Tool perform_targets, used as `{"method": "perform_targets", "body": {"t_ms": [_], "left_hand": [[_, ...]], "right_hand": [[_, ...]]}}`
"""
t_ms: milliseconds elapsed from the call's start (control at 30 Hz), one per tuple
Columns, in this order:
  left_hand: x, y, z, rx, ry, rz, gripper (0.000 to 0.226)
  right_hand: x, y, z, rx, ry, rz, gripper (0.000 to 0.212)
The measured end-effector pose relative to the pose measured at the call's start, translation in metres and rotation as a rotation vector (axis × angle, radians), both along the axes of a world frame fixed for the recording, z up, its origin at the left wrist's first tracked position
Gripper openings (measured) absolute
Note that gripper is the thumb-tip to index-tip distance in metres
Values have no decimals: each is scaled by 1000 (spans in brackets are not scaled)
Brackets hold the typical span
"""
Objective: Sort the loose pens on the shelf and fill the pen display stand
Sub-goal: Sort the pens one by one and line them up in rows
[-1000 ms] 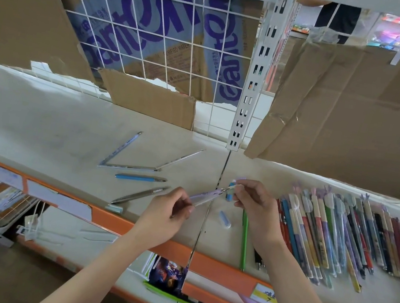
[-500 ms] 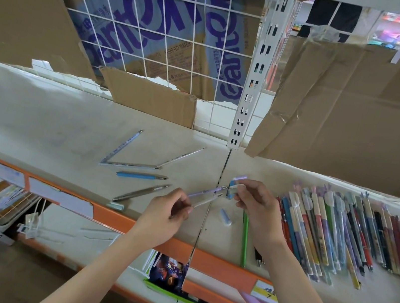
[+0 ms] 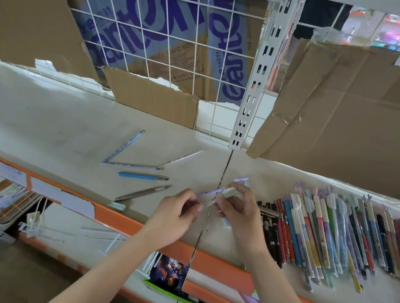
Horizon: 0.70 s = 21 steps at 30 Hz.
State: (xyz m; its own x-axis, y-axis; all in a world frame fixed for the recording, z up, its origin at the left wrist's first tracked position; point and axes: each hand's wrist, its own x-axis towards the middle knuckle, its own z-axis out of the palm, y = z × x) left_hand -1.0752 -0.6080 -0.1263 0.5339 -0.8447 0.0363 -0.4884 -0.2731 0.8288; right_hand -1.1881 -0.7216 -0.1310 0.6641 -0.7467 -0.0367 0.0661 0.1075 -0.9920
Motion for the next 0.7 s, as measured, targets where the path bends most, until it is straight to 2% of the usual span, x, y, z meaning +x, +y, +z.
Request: {"method": "perform_targets", "body": {"t_ms": [233, 400, 700], "left_hand": [[-5, -6, -4, 44, -69, -93, 17], [-1, -2, -7, 95, -36, -84, 19], [-2, -1, -4, 55, 29, -80, 19]], "right_hand": [[-11, -4, -4, 65, -2, -89, 21], [-29, -26, -2, -71, 129, -192, 22], [-21, -26, 2, -56, 111, -114, 14]]}}
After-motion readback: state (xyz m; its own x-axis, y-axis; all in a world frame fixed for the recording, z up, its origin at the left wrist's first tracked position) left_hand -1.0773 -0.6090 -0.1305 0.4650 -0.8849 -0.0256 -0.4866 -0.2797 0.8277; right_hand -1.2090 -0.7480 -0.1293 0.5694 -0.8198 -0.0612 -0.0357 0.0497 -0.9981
